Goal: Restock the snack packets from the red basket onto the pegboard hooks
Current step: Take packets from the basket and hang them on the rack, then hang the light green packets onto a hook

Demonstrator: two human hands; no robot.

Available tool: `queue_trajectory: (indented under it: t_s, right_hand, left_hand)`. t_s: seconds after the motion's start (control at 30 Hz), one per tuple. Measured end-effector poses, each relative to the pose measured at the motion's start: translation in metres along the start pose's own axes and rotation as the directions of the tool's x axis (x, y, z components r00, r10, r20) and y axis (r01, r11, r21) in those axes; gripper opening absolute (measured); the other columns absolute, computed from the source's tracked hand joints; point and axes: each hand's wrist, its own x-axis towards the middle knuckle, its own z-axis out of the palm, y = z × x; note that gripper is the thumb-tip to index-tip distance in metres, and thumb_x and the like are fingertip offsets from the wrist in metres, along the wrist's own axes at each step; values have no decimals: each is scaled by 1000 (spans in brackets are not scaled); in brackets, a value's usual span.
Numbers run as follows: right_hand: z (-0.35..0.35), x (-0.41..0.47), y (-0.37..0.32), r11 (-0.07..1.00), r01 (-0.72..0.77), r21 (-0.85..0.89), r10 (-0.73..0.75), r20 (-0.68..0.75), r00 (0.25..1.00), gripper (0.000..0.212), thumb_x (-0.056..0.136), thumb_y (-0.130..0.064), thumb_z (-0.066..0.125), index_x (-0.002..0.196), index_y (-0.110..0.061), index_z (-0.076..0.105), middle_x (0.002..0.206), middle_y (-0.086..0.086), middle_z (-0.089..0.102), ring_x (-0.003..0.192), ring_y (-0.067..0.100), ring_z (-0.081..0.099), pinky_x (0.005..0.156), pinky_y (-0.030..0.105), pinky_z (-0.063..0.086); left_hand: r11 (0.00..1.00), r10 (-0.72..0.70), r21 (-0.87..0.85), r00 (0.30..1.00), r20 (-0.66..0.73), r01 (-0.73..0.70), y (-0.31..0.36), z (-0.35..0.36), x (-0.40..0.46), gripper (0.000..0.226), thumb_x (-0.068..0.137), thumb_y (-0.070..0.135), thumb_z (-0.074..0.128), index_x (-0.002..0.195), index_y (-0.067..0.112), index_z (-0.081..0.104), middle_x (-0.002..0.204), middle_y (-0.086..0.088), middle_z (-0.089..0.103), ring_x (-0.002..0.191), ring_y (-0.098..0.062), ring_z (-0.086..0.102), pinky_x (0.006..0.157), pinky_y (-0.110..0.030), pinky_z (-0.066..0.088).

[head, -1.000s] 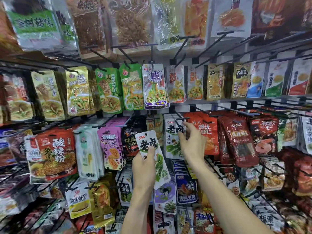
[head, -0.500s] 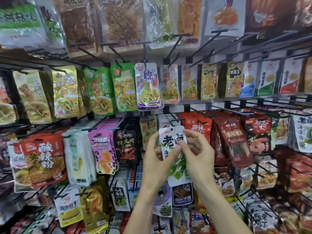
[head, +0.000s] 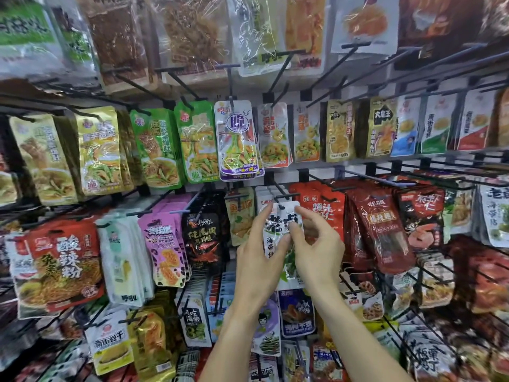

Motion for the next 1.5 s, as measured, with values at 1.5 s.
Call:
queue_trajectory:
  t_s: [1.5]
  right_hand:
    - [-438,-473,430,280,-748,-602,924,-43,380,34,91,-40,75,120,-29,62,109,-13,67,101,12,65,80,28,48]
  left_hand:
    - [665,-747,726,143,649,175,-232,356,-587,57,109,47,47,163,36,33,168,-4,30,150,-27,37,119,-40,38]
